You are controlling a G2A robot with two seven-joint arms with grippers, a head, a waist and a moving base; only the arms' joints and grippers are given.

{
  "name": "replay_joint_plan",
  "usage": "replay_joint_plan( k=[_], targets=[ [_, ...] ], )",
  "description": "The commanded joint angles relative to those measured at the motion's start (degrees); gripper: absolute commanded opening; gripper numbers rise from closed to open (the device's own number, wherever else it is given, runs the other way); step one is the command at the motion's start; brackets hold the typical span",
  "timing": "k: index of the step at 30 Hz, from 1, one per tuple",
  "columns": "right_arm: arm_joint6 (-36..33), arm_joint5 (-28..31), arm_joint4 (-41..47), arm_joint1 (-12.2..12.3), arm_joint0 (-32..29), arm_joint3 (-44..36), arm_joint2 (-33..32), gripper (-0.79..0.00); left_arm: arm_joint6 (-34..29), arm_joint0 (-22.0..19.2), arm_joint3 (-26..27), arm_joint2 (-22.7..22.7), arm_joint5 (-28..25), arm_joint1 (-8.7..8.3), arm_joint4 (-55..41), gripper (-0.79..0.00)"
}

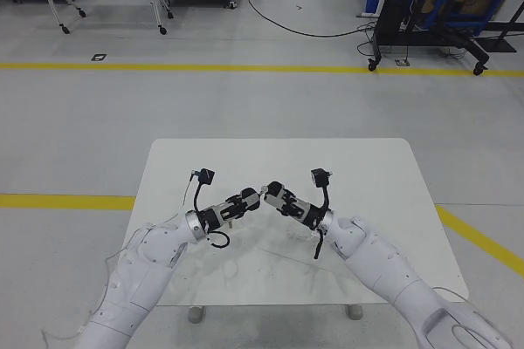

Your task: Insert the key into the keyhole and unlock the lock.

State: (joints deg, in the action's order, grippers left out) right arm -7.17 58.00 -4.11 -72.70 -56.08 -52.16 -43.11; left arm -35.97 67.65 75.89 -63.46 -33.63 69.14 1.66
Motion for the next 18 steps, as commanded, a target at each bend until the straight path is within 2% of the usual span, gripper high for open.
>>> replay_joint_plan(
  k=[1,7,10,13,16,18],
  targets=[
    [0.0,0.0,0.0,0.0,0.0,0.0,0.0,0.0,0.0,0.0,-0.01,0.01,0.02,0.0,0.01,-0.785],
    [0.27,-1.39,-0.74,0.09,-0.21,-0.27,-0.48,0.0,0.34,0.33,0.42,-0.04,0.95,-0.01,-0.23,-0.785],
    [-3.7,-0.96,-2.78,0.8,0.15,0.06,-1.46,0.0,-0.02,0.78,0.75,-1.0,1.98,-0.25,-1.49,-0.785],
    [-10.54,0.0,-4.85,2.17,1.25,1.02,-2.91,0.0,-4.95,0.6,1.17,-1.1,2.26,-0.66,-1.8,-0.785],
    [-15.91,0.0,-1.38,3.71,0.41,-0.33,-5.04,0.0,-11.26,-0.24,0.95,-0.53,3.26,-0.99,-2.52,-0.785],
    [-20.88,0.0,0.73,4.79,-0.17,-1.74,-6.03,-0.148,-16.4,-0.81,0.7,0.62,3.58,-1.02,-5.29,-0.785]
  ],
)
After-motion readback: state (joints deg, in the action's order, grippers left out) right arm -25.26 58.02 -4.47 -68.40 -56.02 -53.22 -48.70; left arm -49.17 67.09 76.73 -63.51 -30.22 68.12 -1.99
